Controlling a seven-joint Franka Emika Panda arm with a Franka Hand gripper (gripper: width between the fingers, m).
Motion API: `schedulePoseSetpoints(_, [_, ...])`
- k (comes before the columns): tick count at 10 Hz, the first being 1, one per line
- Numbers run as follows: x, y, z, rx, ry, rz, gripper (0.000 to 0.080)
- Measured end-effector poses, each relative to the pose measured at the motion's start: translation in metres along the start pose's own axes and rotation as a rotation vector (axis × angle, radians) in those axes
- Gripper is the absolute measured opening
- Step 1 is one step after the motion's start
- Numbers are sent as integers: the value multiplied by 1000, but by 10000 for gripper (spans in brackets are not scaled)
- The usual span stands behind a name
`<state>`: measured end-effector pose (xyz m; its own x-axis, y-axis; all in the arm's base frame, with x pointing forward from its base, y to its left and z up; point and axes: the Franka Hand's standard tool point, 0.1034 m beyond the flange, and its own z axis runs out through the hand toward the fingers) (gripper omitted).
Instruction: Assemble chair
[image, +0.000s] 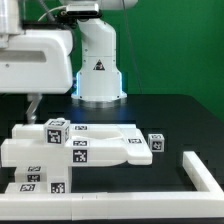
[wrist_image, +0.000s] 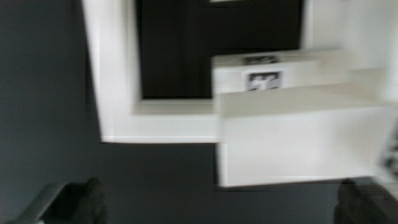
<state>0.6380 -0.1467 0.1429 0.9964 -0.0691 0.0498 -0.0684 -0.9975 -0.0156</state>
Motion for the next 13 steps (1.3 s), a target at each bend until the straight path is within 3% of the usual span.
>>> schedulePoseSetpoints(1, [4, -14, -8, 12, -2, 46, 649])
schedulePoseSetpoints(3, [6, -60, -13, 35, -2, 131, 649])
schedulePoseSetpoints(4, [8, -79, -6, 32, 4, 144, 649])
schedulePoseSetpoints(5, [10, -86, 2, 24, 15, 137, 649])
schedulePoseSetpoints(6, [11, -84, 14, 9, 29, 132, 649])
schedulePoseSetpoints(7, [19, -77, 14, -6, 69, 136, 649])
schedulePoseSetpoints(12, [20, -65, 7, -7, 80, 151, 649])
schedulePoseSetpoints(13, [14, -59, 8, -1, 48, 141, 649])
